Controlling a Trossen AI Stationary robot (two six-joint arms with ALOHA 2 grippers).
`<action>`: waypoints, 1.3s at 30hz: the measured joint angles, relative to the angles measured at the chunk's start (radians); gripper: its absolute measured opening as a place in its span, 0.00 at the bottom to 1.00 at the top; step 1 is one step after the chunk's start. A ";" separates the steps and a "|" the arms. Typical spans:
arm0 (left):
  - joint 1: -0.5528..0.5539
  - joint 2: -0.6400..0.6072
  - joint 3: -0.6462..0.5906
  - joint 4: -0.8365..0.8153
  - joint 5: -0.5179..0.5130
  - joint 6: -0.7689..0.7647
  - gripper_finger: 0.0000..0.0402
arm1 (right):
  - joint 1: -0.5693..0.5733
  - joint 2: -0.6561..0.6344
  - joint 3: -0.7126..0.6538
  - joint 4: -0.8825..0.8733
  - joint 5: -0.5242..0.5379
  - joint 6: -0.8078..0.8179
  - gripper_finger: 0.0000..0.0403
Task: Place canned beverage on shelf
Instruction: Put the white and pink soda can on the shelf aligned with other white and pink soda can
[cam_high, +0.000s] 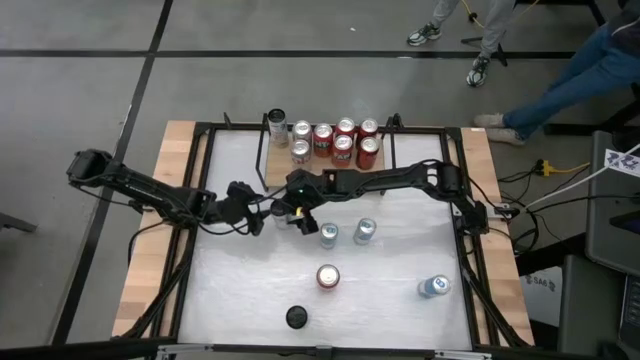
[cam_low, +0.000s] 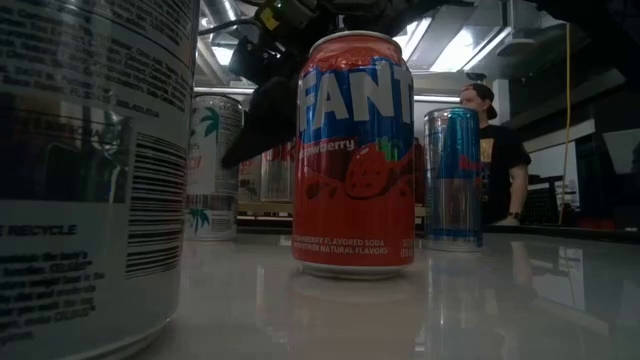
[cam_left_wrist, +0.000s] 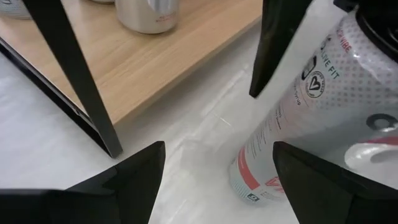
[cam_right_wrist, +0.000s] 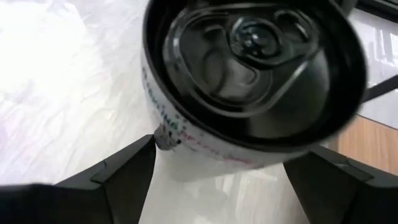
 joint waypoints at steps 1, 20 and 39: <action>-0.006 0.000 0.000 0.000 -0.001 0.000 0.75 | 0.000 -0.004 0.000 -0.008 0.010 0.001 0.82; -0.088 0.000 0.000 0.005 0.036 -0.009 0.74 | -0.003 -0.043 0.000 -0.074 0.165 0.050 0.82; -0.089 -0.077 0.000 -0.021 0.076 0.000 0.75 | 0.000 -0.061 0.008 -0.138 0.103 0.046 0.82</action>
